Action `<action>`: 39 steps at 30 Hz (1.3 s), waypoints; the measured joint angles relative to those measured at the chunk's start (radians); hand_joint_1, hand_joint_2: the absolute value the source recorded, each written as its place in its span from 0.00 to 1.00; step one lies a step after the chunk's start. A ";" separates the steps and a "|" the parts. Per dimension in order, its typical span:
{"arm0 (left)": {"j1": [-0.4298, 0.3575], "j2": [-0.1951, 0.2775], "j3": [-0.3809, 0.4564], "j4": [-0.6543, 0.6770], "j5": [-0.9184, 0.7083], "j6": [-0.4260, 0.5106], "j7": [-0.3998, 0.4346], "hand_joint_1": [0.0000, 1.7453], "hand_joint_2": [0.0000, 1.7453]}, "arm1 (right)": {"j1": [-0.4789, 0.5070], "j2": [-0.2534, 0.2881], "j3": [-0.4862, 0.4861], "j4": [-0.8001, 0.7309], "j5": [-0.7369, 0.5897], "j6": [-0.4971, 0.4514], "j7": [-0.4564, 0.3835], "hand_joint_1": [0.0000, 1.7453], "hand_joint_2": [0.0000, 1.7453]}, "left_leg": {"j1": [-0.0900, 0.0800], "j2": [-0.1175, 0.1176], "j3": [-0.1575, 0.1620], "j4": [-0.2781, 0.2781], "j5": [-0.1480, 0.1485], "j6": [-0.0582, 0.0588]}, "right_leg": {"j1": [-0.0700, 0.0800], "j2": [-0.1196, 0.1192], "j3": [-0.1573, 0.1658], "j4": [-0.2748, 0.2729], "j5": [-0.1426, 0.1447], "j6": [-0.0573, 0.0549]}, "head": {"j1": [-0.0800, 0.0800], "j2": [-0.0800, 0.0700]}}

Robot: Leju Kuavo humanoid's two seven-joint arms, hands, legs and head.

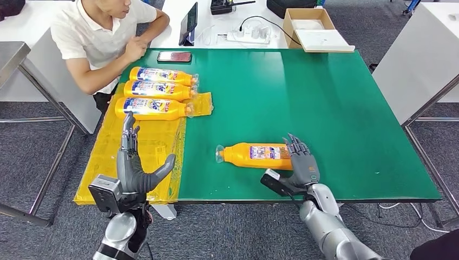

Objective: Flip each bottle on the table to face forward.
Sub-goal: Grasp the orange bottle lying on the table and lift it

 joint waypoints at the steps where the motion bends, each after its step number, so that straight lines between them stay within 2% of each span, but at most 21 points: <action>1: -0.003 0.000 0.000 0.003 0.006 -0.005 0.005 0.00 1.00 | -0.007 0.000 0.000 0.005 -0.002 0.021 0.013 0.00 1.00 | 0.000 0.000 0.000 0.000 0.000 0.000 | 0.000 0.000 0.000 0.000 0.000 0.000 | 0.000 0.000; 2: -0.008 -0.001 -0.001 0.007 0.015 -0.013 0.013 0.00 1.00 | -0.014 0.000 0.000 0.011 -0.005 0.043 0.026 0.03 1.00 | 0.000 0.000 0.000 0.000 0.000 0.000 | 0.000 0.000 0.000 0.000 0.000 0.000 | 0.000 0.000; 5: -0.029 -0.006 -0.004 0.022 0.037 -0.031 0.030 0.00 1.00 | -0.040 0.001 0.000 0.029 -0.008 0.139 0.070 0.78 1.00 | 0.000 0.001 0.001 0.000 0.000 0.000 | 0.000 0.000 0.001 0.000 0.000 0.000 | 0.000 0.000; 6: -0.036 -0.007 -0.007 0.027 0.039 -0.034 0.034 0.00 1.00 | -0.051 0.002 0.002 0.034 -0.005 0.182 0.088 1.00 1.00 | 0.000 0.001 0.002 0.000 0.000 0.000 | 0.000 0.001 0.001 0.000 0.000 0.000 | 0.000 0.000; 11: -0.073 -0.009 -0.018 0.061 0.061 -0.076 0.106 0.00 1.00 | -0.109 -0.010 0.022 0.054 0.026 0.418 0.234 1.00 1.00 | 0.000 0.009 0.012 0.000 -0.002 0.000 | 0.000 0.006 0.005 -0.002 0.000 0.000 | 0.000 0.000; 14: -0.102 -0.009 -0.024 0.107 0.095 -0.139 0.174 0.00 1.00 | -0.138 -0.025 0.031 0.062 0.036 0.507 0.324 1.00 1.00 | 0.000 0.008 0.018 0.000 -0.003 0.001 | 0.001 0.006 0.004 -0.004 -0.002 0.000 | 0.000 0.000; 17: -0.119 -0.009 -0.025 0.149 0.106 -0.161 0.192 0.00 1.00 | -0.150 -0.036 0.035 0.067 0.037 0.539 0.353 1.00 1.00 | 0.000 0.006 0.022 0.000 -0.003 0.002 | 0.001 0.006 0.008 -0.004 -0.002 0.001 | 0.000 0.000; 21: -0.128 -0.009 -0.025 0.179 0.100 -0.163 0.191 0.00 1.00 | -0.150 -0.040 0.035 0.070 0.031 0.539 0.347 1.00 1.00 | 0.000 0.007 0.023 0.000 -0.003 0.002 | 0.001 0.006 0.019 -0.004 -0.001 0.001 | 0.000 0.000; 30: -0.134 -0.008 -0.025 0.195 0.100 -0.171 0.190 0.00 1.00 | -0.136 -0.039 0.021 0.073 -0.056 0.543 0.219 1.00 1.00 | 0.000 0.009 0.022 0.000 -0.003 0.002 | 0.001 0.006 0.020 -0.005 0.000 0.000 | 0.000 0.000; 34: -0.135 -0.007 -0.025 0.195 0.101 -0.170 0.185 0.00 1.00 | -0.114 -0.031 -0.002 0.072 -0.136 0.549 0.035 1.00 1.00 | 0.001 0.009 0.021 0.000 -0.003 0.002 | 0.002 0.006 0.020 -0.005 0.000 0.000 | 0.000 0.000; 39: -0.118 -0.007 -0.025 0.184 0.133 -0.156 0.172 0.00 1.00 | -0.062 0.023 -0.038 0.058 -0.269 0.401 -0.182 1.00 1.00 | 0.002 0.009 0.017 0.000 -0.002 0.002 | 0.003 0.006 0.016 -0.003 0.001 0.000 | 0.000 0.000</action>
